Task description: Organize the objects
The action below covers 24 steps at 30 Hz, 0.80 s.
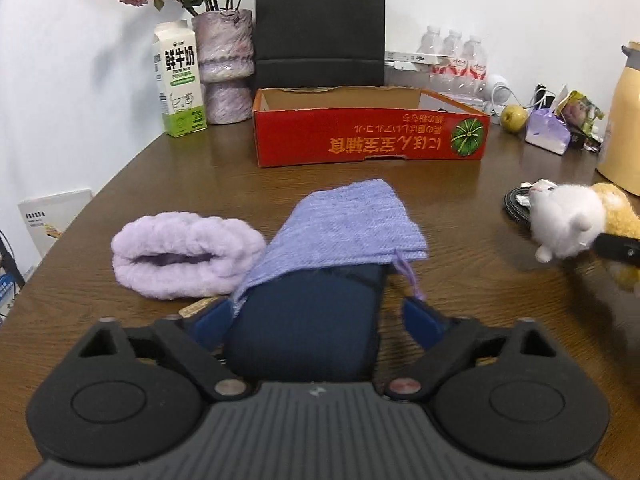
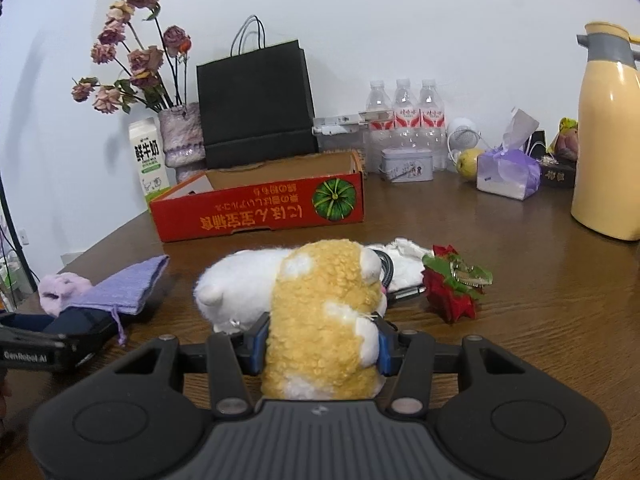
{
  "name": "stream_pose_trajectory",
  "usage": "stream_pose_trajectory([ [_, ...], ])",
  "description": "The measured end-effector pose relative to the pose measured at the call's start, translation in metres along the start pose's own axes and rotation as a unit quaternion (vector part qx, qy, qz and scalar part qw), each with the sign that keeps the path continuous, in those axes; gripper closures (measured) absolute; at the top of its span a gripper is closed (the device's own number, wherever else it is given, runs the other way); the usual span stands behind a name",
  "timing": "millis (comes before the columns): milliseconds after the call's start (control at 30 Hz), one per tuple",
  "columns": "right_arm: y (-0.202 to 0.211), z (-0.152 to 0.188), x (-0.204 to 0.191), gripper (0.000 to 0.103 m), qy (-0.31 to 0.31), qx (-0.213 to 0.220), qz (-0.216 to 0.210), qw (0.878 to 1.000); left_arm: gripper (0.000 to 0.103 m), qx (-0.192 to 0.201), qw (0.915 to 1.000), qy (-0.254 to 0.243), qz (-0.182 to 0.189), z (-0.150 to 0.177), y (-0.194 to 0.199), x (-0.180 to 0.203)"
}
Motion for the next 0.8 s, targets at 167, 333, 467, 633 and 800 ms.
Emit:
stream_pose_trajectory([
  [167, 0.0, 0.001, 0.001, 0.055, -0.003, 0.0, -0.007, 1.0, 0.031, 0.009, 0.9998, -0.003, 0.016, 0.004, 0.006, 0.018],
  [333, -0.002, 0.004, 0.002, 0.055, -0.004, -0.007, -0.01, 1.0, 0.032, 0.009, 0.9978, 0.036, 0.054, 0.008, 0.021, 0.023],
  [467, -0.001, 0.007, 0.001, 0.055, -0.003, -0.008, -0.013, 1.0, 0.028, -0.005, 0.9974, 0.047, 0.055, 0.007, 0.022, 0.021],
  [633, 0.0, 0.012, 0.001, 0.055, -0.004, -0.009, -0.017, 1.0, 0.007, 0.025, 0.9988, 0.024, 0.036, 0.003, 0.03, 0.025],
  [800, 0.002, 0.012, 0.002, 0.055, -0.008, -0.004, -0.018, 1.0, 0.0, 0.051, 0.998, 0.034, 0.016, -0.019, 0.024, 0.024],
])
Point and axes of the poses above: each gripper's, at about its wrist camera, not at the fingertips, and y roughly against the way its jaws point, x to its right, z to its underside, the point moved 3 cm from there along -y, roughly the way its jaws point, and after that the axes turned 1 degree about x, right-handed, at the moved point
